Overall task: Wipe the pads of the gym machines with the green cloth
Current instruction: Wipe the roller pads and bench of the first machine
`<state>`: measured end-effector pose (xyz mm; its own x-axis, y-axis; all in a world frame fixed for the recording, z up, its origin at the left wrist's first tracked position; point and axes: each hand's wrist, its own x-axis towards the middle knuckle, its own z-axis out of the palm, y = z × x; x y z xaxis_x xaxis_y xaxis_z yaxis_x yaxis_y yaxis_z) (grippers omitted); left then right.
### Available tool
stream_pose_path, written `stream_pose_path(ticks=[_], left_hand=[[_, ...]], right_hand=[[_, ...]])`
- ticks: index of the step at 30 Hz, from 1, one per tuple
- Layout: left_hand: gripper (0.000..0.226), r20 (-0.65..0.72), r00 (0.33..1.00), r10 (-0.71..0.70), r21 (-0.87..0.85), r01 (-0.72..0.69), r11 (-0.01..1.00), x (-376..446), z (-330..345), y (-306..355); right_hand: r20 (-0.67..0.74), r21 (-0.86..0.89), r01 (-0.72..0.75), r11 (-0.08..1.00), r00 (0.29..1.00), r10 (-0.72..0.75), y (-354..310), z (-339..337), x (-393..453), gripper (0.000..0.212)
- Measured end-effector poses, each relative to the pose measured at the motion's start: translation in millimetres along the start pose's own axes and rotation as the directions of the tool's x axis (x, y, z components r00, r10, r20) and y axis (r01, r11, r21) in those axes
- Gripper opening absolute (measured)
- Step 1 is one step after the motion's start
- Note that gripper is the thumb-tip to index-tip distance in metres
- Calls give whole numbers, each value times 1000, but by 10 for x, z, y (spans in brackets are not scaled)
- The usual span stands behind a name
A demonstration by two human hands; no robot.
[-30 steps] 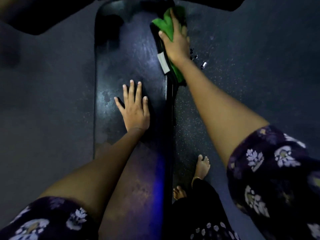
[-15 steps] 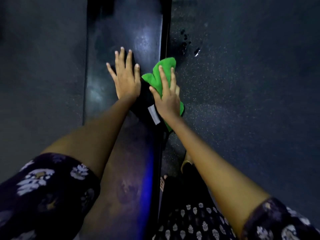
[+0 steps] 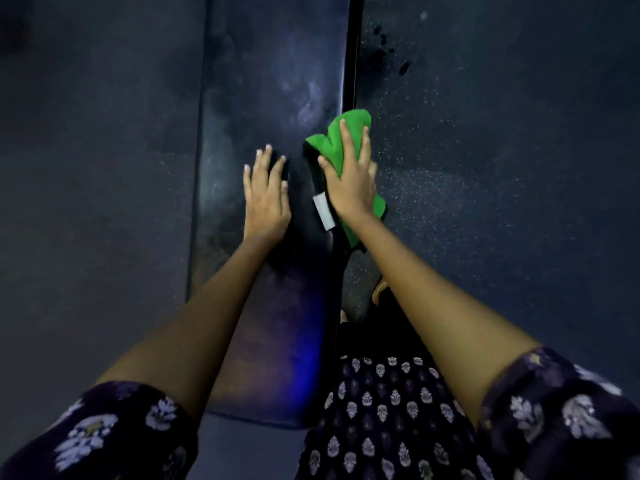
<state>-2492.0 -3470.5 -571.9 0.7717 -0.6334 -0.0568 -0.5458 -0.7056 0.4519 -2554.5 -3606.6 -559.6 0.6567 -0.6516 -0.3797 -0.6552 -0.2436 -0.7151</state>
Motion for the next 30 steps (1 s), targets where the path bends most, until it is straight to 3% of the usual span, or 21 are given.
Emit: stream_pose_path(ticks=[6,12,15,19,22,25,27,30], left_hand=[[50,43,999,-30,15,29,999,-857,-107,-136],[50,48,996,-71,20,70,997,-1625,-192,-293],[50,23,992,-127,20,127,992,-1984,-211,-386],[52,-23,968,-250,47,251,967,-2441,-223,-442],[62,-88,894,-439,73,445,892,-2675,-236,-463],[75,-115,728,-676,50,684,728,-2919,-276,-518],[72,-82,650,-755,-18,757,653,-3082,-285,-499],[53,-119,612,-782,-111,774,623,-3139,-329,-548]], right_hand=[[56,-309,128,943,992,-116,207,198,-1072,65],[88,-416,90,905,994,-58,70,220,-1048,64],[161,-540,232,809,972,-171,156,392,-1618,65],[311,-571,493,656,870,-384,466,517,-2456,65],[407,-568,559,604,829,-384,499,407,-2183,62],[268,-595,387,704,922,-280,320,453,-2086,62],[266,-599,373,709,927,-264,275,631,-2396,63],[471,-579,609,543,793,-387,409,799,-2985,63]])
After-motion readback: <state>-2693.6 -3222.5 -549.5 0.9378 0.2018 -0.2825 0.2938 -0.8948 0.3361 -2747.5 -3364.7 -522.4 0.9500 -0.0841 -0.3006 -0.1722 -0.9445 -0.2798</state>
